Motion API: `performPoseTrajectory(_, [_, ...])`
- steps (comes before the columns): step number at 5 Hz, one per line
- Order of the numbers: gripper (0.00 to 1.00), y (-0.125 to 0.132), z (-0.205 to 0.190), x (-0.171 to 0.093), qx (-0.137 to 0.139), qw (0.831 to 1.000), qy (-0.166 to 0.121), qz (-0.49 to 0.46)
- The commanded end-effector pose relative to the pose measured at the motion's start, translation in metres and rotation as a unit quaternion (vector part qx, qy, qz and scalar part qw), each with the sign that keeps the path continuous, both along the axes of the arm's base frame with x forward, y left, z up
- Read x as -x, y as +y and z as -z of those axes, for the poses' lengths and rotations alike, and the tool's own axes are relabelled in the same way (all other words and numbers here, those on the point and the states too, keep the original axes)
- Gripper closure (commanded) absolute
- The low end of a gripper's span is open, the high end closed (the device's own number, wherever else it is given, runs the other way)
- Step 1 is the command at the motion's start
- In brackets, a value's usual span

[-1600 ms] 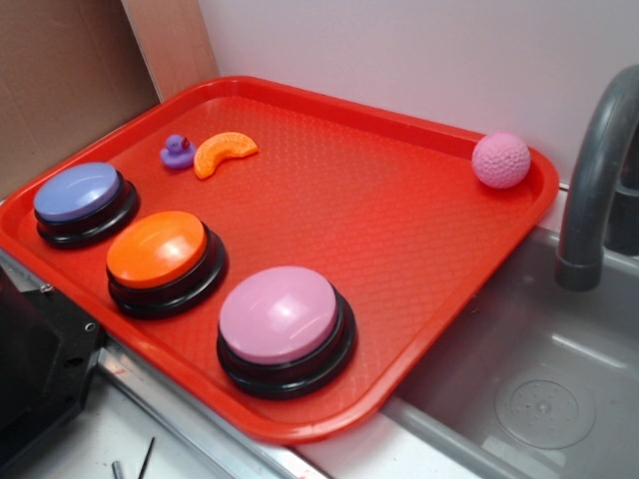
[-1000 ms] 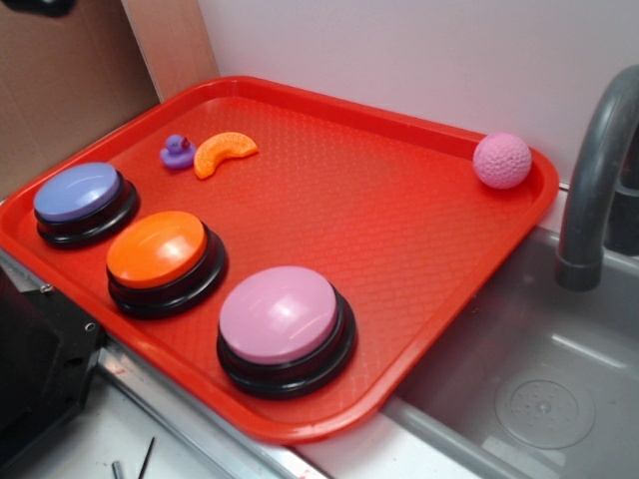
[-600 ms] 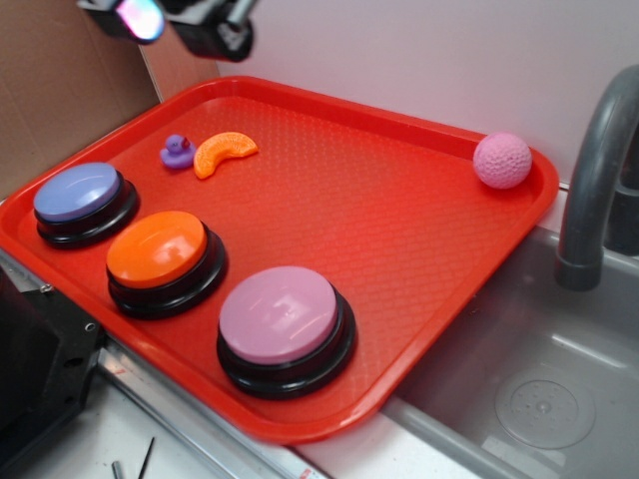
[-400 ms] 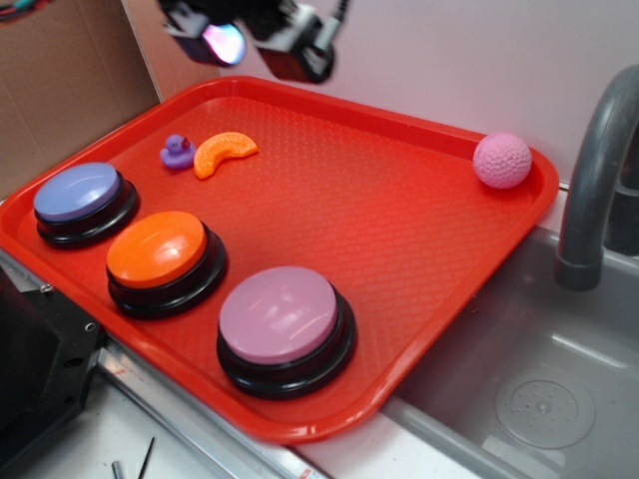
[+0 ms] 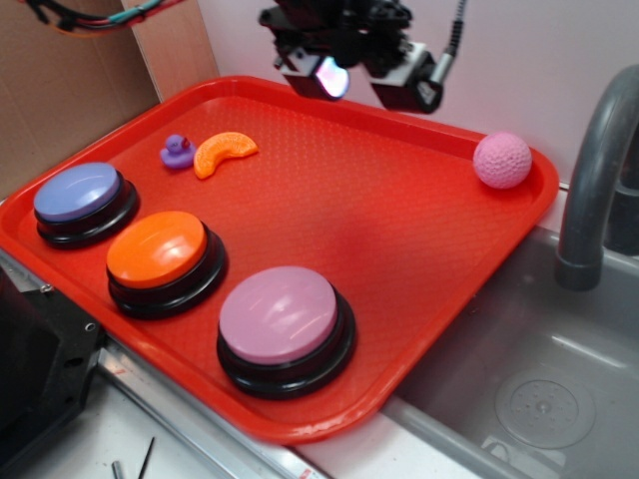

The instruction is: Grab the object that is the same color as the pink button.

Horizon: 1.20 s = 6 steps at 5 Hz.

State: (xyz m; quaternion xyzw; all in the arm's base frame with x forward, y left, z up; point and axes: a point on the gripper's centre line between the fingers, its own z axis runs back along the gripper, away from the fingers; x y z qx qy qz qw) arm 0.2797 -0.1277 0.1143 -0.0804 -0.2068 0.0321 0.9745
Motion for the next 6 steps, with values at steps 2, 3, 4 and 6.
performPoseTrajectory(2, [0.00, -0.036, 0.020, -0.067, 0.005, 1.000, -0.023, 0.016])
performPoseTrajectory(3, [0.00, -0.038, 0.030, -0.076, -0.011, 1.000, -0.013, 0.009])
performPoseTrajectory(4, [0.00, -0.039, 0.043, -0.081, -0.024, 1.000, -0.004, 0.002])
performPoseTrajectory(6, [1.00, -0.035, 0.058, -0.086, -0.023, 0.999, 0.022, -0.014])
